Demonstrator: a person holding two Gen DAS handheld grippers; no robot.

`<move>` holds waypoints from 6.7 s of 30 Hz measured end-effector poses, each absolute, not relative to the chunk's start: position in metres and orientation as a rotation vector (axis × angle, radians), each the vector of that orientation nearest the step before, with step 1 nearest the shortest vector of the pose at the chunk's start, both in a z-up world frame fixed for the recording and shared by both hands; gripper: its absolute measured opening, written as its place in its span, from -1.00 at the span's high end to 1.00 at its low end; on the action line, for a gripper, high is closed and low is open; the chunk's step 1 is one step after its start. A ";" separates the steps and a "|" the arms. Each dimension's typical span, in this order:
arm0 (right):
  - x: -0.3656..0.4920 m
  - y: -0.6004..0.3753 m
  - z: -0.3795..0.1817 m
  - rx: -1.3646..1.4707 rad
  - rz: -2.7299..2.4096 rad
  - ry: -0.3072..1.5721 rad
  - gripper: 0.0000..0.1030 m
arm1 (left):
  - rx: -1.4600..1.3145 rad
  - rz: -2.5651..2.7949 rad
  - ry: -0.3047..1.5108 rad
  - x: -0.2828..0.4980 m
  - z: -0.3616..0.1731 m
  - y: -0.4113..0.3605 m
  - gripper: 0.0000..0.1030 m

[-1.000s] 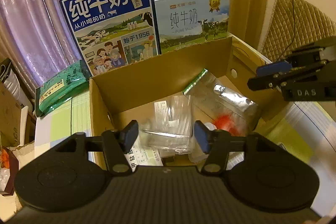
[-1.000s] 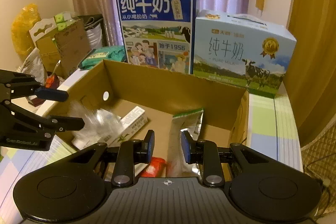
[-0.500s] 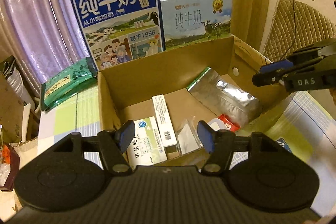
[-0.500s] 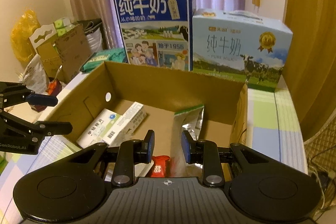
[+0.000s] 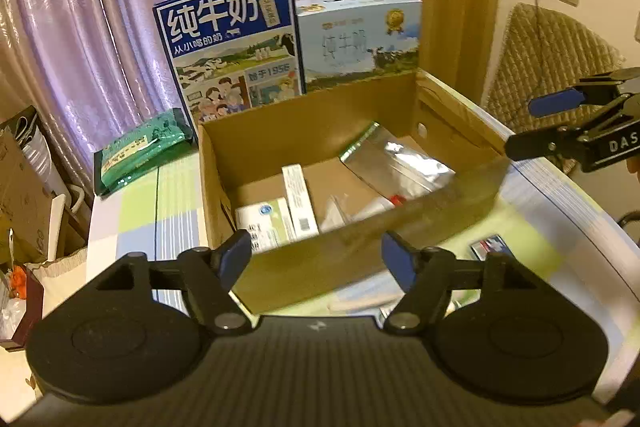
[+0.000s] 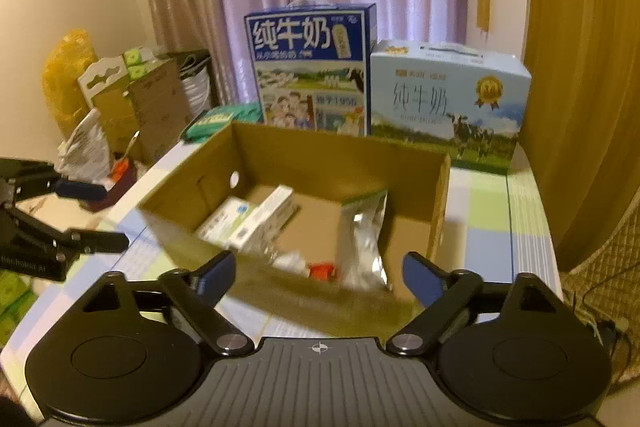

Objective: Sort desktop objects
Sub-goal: 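Release the wire rack with the left tool while the right tool drops the red packet into the box, then move both open tools back toward the remaining items on the table, then grasp the green medicine box with the left tool while the right tool grasps the black cable, then lift the green box with the left tool while the right tool lifts the black cable, then carry the green box with the left tool while the right tool carries the cable toward the box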

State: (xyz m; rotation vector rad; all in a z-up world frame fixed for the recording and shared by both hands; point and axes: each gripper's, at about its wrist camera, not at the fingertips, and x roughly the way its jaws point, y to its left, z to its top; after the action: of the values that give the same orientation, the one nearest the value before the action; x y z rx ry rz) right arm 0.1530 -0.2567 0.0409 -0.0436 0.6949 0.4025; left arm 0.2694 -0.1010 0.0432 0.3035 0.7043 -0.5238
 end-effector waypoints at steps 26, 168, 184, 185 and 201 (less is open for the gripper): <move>0.036 -0.303 -0.018 -0.170 0.457 0.826 -0.86 | 0.461 -0.720 0.784 0.164 0.005 -0.094 -0.87; 0.034 -0.265 -0.097 -0.352 0.582 0.962 0.80 | 0.595 -0.932 0.906 0.155 -0.100 -0.159 0.02; 0.033 -0.251 -0.026 -0.291 0.526 0.845 0.80 | 0.483 -0.756 0.888 0.158 -0.039 -0.147 0.02; 0.034 -0.251 -0.022 -0.283 0.525 0.839 0.80 | 0.482 -0.750 0.885 0.158 -0.036 -0.148 0.02; 0.065 -0.235 0.033 -0.201 0.492 0.757 0.80 | 0.431 -0.676 0.822 0.179 0.018 -0.143 0.02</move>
State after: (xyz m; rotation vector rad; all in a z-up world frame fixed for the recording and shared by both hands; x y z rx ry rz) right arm 0.0645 -0.2351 0.0329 -0.2007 0.7565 0.4919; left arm 0.1790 -0.1434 0.0178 0.4309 0.8225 -0.6759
